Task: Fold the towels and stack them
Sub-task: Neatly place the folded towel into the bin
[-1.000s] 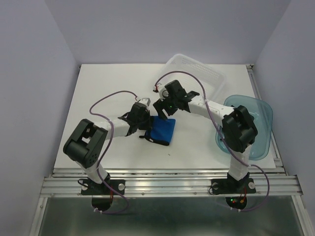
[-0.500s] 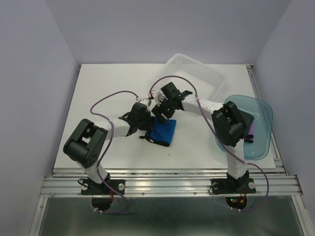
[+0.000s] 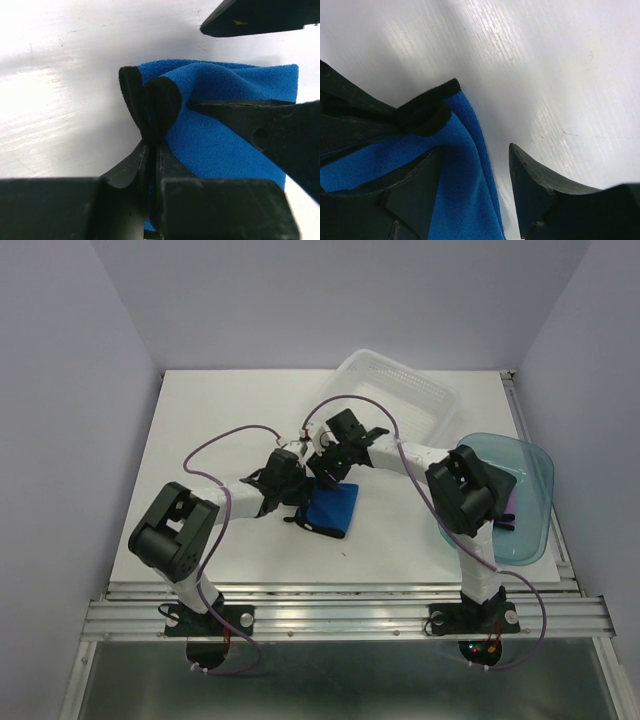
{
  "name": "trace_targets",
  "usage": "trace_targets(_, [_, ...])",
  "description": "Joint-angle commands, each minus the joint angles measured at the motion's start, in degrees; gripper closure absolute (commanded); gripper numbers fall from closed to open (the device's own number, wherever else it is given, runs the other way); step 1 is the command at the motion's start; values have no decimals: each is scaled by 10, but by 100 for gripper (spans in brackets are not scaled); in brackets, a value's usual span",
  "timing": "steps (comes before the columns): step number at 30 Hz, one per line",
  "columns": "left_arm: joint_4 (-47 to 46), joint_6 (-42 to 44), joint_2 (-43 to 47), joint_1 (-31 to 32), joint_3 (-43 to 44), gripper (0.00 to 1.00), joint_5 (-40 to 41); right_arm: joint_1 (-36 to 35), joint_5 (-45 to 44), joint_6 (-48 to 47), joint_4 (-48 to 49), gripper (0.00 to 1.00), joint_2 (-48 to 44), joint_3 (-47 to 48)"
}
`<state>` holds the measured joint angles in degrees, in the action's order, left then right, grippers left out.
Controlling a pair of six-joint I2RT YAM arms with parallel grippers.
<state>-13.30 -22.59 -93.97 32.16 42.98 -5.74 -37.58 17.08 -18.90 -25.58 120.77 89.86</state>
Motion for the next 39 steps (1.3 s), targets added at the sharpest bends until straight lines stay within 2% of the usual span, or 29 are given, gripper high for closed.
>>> trace_targets(1, [6,11,23,6,-13,100,3,-10,-1,3,5,39,1,-55])
trace_targets(13, [2,10,45,6,-27,100,6,-31,-123,17,12,45,-11,-99])
trace_targets(21, [2,7,48,6,-28,100,13,-42,-138,31,33,39,-46,-166])
trace_targets(32, [6,-11,49,6,-32,100,26,-44,-130,86,99,39,-103,-260])
trace_targets(39, [-5,-4,49,6,-33,100,5,-56,-121,84,92,43,-87,-247])
